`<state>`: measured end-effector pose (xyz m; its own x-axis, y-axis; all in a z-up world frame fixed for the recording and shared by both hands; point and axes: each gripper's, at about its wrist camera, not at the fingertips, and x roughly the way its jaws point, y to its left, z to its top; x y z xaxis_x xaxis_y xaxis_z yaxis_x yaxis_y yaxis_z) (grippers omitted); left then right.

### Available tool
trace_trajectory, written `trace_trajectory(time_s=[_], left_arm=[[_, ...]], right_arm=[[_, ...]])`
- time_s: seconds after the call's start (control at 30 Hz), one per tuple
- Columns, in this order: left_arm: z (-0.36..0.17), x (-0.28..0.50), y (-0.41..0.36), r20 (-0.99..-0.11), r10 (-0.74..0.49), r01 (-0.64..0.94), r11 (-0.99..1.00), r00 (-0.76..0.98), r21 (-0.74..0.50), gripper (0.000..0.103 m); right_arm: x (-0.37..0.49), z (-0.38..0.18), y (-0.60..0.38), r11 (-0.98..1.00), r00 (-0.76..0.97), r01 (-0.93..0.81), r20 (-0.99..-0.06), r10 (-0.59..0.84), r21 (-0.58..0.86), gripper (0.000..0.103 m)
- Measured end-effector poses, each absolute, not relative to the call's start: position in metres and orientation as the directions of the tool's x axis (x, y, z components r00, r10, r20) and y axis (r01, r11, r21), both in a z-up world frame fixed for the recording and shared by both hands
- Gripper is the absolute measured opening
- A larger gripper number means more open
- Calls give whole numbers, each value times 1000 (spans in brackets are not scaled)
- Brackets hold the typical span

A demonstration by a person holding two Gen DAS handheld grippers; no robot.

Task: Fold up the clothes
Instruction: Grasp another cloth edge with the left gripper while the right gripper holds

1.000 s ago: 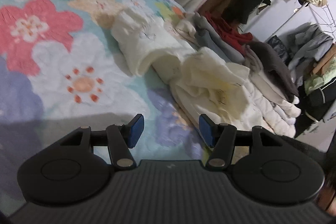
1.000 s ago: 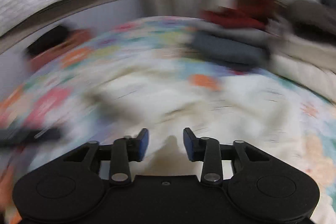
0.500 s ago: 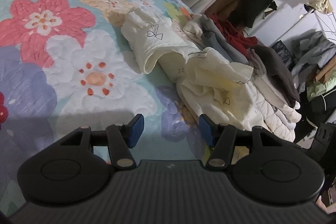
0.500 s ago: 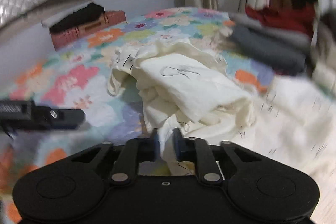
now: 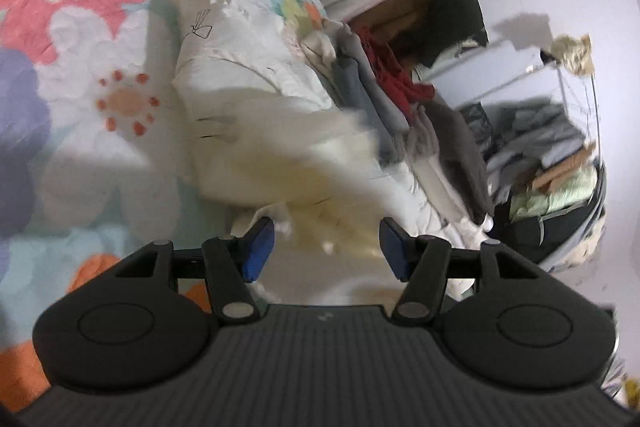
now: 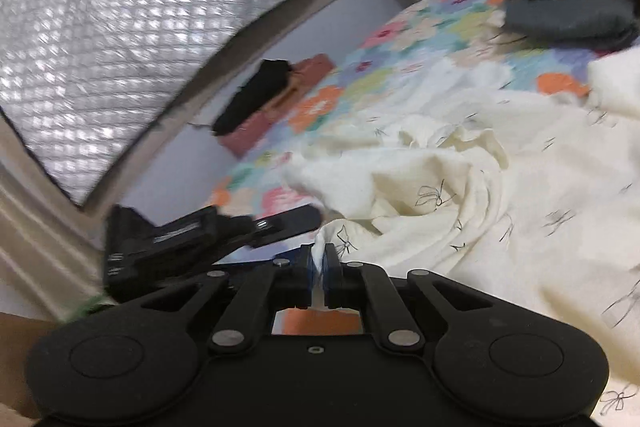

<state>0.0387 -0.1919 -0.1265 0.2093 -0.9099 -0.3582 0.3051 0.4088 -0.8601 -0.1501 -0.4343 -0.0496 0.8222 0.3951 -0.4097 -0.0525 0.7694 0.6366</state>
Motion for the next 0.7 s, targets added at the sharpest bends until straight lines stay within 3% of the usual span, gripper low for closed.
trace_trajectory(time_s=[0.03, 0.23, 0.37, 0.7], left_arm=[[-130, 40, -190, -358, -912, 269, 403, 203, -875, 72], [-146, 37, -177, -417, -890, 97, 438, 185, -894, 72], [-128, 18, -165, -468, -867, 151, 493, 171, -857, 75], [-89, -38, -175, -371, -919, 338, 395, 135, -854, 80]], right_arm=[[-153, -50, -433, 760, 822, -89, -383, 421, 644, 7], [-172, -54, -430, 730, 829, -113, -341, 443, 674, 7], [-181, -41, -438, 726, 864, -96, -306, 401, 681, 7], [-189, 1, -460, 808, 905, -8, -339, 256, 589, 7]])
